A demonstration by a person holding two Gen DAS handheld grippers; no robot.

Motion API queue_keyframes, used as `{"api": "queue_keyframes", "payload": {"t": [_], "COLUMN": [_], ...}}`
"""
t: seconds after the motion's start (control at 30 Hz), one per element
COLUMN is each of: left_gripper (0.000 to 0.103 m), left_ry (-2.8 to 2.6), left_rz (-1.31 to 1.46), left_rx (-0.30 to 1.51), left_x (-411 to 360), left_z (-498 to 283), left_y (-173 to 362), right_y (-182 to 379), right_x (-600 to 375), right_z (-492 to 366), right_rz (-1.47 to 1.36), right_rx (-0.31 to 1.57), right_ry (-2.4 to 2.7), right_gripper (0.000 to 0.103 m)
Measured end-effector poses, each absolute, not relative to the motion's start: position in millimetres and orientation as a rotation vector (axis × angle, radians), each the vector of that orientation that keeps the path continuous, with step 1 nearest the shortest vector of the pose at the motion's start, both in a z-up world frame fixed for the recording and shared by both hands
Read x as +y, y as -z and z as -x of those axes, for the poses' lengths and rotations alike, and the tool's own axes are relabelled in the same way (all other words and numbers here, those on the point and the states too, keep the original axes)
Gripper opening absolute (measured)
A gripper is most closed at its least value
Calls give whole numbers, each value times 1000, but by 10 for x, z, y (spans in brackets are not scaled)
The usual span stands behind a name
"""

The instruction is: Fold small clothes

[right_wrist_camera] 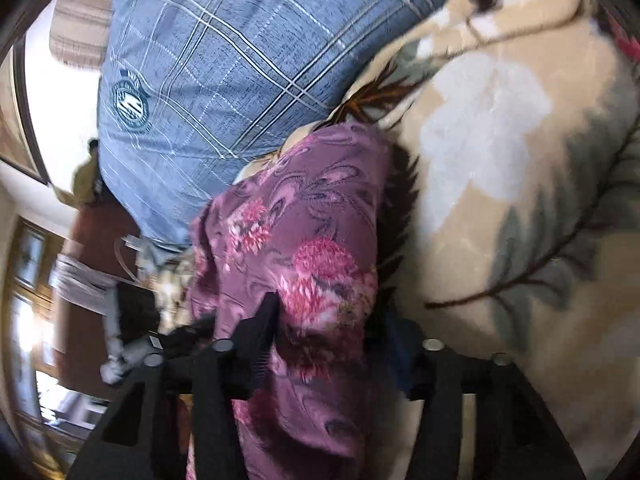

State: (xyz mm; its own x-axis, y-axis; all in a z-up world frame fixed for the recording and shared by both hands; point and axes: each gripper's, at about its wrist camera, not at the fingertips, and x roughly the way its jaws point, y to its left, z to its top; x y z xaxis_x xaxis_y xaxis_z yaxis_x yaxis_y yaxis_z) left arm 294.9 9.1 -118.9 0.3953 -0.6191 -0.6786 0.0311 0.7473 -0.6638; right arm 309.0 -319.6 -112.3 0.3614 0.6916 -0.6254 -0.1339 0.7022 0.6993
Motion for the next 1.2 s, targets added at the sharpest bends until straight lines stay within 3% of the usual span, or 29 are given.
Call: {"api": "queue_keyframes", "payload": {"t": [0.03, 0.17, 0.3, 0.47, 0.6, 0.7, 0.83, 0.87, 1.03, 1.1, 1.2], "left_gripper": [48, 48, 48, 47, 30, 12, 8, 8, 7, 9, 11], "left_ry": [453, 470, 471, 490, 475, 475, 471, 466, 428, 438, 445], "left_rz": [627, 641, 591, 593, 601, 629, 569, 564, 541, 589, 612], "left_rx": [1102, 1147, 1152, 1165, 1135, 1118, 1063, 1052, 1087, 1190, 1162], "left_x": [111, 87, 54, -42, -32, 94, 92, 90, 159, 165, 231], "left_z": [-2918, -2792, -2505, -2248, -2271, -2244, -2173, -2156, -2242, -2333, -2298], "left_y": [1167, 1079, 1016, 1204, 1189, 1135, 997, 969, 1071, 1331, 1250], "right_y": [1102, 852, 579, 677, 823, 793, 783, 789, 681, 831, 1073], "right_x": [-3219, -3324, -3228, -3021, -2817, -2679, -2649, -2660, -2760, -2780, -2792], "right_z": [-3045, -2766, -2329, -1643, -1422, -1438, -1552, -1567, -1372, -1379, -1413], "right_rz": [-628, -594, -414, -210, -103, 14, -44, -67, -79, -64, -89], "right_rx": [1076, 1002, 919, 866, 895, 854, 856, 868, 870, 916, 989], "right_ry": [-589, -569, -565, -506, -453, -366, -380, -381, -332, -307, -308], "right_gripper": [56, 68, 68, 68, 67, 59, 15, 11, 4, 3, 3]}}
